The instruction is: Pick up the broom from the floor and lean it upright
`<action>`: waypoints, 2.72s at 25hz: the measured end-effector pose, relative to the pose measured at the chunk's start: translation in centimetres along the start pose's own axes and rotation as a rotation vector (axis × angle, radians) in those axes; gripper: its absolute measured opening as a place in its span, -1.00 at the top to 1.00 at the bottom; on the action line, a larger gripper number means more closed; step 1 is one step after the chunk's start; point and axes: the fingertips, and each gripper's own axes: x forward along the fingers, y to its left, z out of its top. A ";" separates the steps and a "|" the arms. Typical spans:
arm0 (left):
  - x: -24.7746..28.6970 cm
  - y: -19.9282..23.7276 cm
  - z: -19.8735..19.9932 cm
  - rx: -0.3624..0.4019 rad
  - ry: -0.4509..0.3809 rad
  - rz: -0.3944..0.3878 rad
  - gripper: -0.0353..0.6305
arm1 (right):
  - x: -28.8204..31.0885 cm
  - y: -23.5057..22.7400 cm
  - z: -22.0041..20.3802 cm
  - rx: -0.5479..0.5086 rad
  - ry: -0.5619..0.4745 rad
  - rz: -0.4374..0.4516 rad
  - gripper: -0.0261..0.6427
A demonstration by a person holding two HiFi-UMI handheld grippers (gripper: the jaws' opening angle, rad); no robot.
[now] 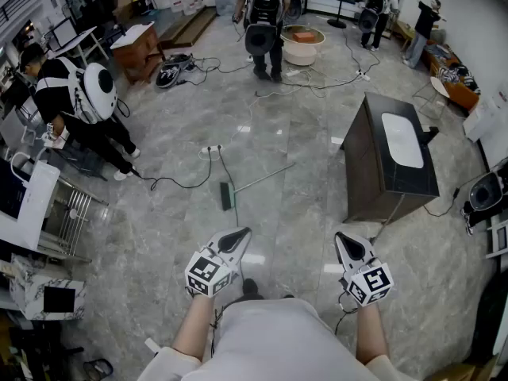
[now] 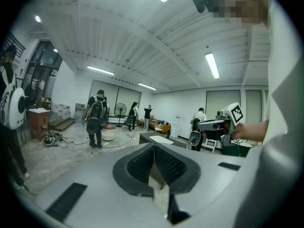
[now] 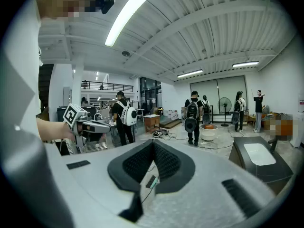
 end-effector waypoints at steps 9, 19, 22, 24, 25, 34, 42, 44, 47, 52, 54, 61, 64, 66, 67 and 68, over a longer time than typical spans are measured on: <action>-1.0 1.3 -0.4 -0.007 -0.012 -0.007 0.86 | 1.2 1.4 0.4 -0.010 0.001 -0.007 0.92; -2.6 4.4 -1.1 -0.018 0.003 -0.034 0.86 | 4.2 3.8 0.4 0.001 0.017 -0.031 0.92; -3.3 5.6 -1.2 -0.020 0.008 -0.053 0.87 | 5.5 5.1 0.4 0.001 0.017 -0.042 0.92; -3.7 6.2 -1.5 -0.015 0.013 -0.068 0.86 | 6.0 5.7 0.3 -0.002 0.016 -0.056 0.92; -3.8 6.5 -1.6 -0.011 0.016 -0.075 0.86 | 6.2 5.9 0.3 -0.002 0.015 -0.065 0.92; -3.8 8.7 -2.3 -0.020 0.020 -0.090 0.86 | 7.3 6.4 -0.7 0.043 0.031 -0.103 0.92; 0.0 10.6 -2.8 -0.040 0.053 -0.083 0.87 | 11.1 3.3 -1.3 0.056 0.065 -0.070 0.92; 1.6 11.2 -2.6 -0.039 0.058 -0.076 0.86 | 12.4 1.8 -1.3 0.058 0.063 -0.056 0.92; 4.3 12.4 -2.2 -0.037 0.059 -0.065 0.87 | 14.6 -0.8 -1.3 0.064 0.060 -0.035 0.91; 9.1 14.6 -1.1 -0.038 0.071 -0.041 0.86 | 18.2 -5.3 -0.7 0.064 0.068 0.016 0.90; 11.2 15.3 -0.7 -0.034 0.074 -0.030 0.87 | 19.3 -7.5 -0.3 0.060 0.068 0.032 0.90; 18.3 16.6 0.6 -0.037 0.074 0.012 0.86 | 22.5 -14.7 1.0 0.039 0.054 0.090 0.89; 20.9 16.8 1.1 -0.042 0.061 0.031 0.86 | 23.2 -17.3 1.1 0.034 0.054 0.104 0.89; 22.4 16.9 1.4 -0.048 0.053 0.040 0.86 | 23.5 -18.8 0.7 0.034 0.056 0.107 0.89; 23.1 16.9 1.6 -0.050 0.050 0.042 0.86 | 23.7 -19.5 0.6 0.034 0.059 0.108 0.89; 23.7 17.0 1.8 -0.050 0.049 0.043 0.86 | 23.9 -20.1 0.5 0.033 0.062 0.109 0.88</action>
